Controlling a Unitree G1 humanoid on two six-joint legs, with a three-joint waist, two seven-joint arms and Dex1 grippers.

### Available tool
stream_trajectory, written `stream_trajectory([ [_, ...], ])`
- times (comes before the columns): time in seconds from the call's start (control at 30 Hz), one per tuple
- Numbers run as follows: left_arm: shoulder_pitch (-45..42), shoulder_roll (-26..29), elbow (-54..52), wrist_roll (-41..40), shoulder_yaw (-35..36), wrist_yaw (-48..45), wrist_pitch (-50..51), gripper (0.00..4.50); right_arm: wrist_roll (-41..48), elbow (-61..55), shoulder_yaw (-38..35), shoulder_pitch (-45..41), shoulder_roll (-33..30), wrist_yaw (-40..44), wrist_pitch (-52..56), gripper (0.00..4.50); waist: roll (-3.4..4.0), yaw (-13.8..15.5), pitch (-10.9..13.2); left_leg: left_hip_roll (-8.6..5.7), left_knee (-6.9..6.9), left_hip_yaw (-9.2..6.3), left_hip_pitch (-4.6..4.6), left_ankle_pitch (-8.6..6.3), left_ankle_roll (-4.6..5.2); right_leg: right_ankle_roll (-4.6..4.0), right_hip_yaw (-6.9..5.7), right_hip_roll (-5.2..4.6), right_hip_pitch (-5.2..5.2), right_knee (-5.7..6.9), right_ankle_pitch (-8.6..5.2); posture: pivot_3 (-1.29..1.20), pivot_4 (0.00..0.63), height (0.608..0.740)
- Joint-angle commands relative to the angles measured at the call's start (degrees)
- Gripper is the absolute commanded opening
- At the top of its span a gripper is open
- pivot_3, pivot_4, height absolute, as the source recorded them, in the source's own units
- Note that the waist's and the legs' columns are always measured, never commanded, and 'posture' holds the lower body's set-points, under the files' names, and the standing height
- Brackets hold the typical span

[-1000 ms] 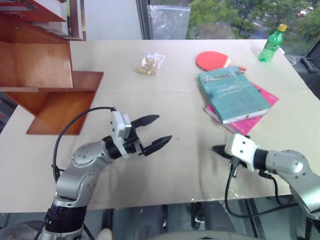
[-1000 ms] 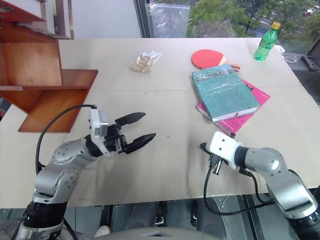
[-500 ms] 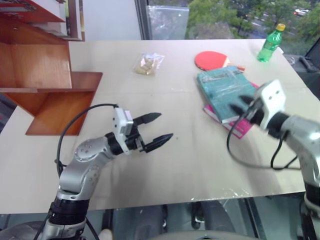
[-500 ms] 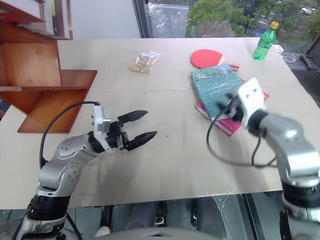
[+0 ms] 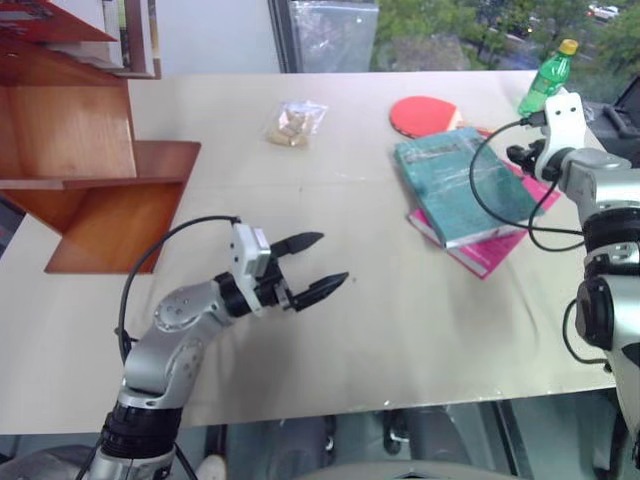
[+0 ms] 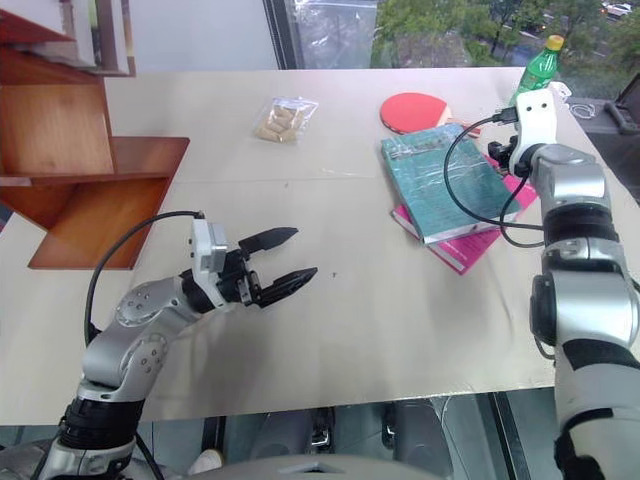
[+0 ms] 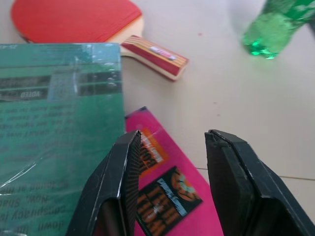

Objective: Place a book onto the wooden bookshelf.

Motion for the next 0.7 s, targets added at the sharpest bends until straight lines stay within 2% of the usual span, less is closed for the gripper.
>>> stream_trajectory([
  [0.03, 1.02, 0.43, -3.25, -0.30, 1.79, 0.88, -0.97, 4.50, -1.10, 6.03, 0.81, -0.11, -0.27, 7.10, -2.62, 2.11, 0.01, -0.19, -0.01, 0.01, 0.00, 0.02, 0.00, 0.00, 0.00, 0.00, 0.01, -0.01, 0.00, 0.00, 0.00, 0.00, 0.150, 0.740],
  [0.23, 1.75, 0.63, -3.90, -0.59, 2.24, 1.33, -0.79, 4.50, 0.79, 5.37, -0.88, 2.36, -1.62, 14.04, -0.64, 2.11, -0.01, -0.62, -0.03, 0.03, 0.07, -0.01, 0.28, 0.00, 0.00, 0.02, -0.02, -0.05, 0.26, 0.10, 0.01, 0.00, 0.150, 0.740],
  [0.4, 1.57, 0.59, -3.69, -0.47, 2.07, 1.13, -0.76, 4.50, 0.99, -6.48, 2.60, 11.59, -3.43, 25.71, 2.19, 2.11, 0.01, -0.52, -0.09, 0.04, 0.19, -0.18, 0.30, 0.00, -0.01, 0.01, -0.18, -0.09, 0.42, 0.13, 0.01, 0.00, 0.150, 0.740],
  [0.7, 0.67, 0.66, -2.70, -0.64, 2.04, 0.37, -0.49, 4.50, 5.03, -31.23, 2.80, 28.32, -8.42, 33.25, 8.21, 2.11, 0.00, -0.20, -0.23, 0.07, 0.18, -0.30, 0.91, -0.02, -0.02, 0.03, -0.29, -0.10, 1.06, 0.09, -0.02, 0.00, 0.150, 0.740],
])
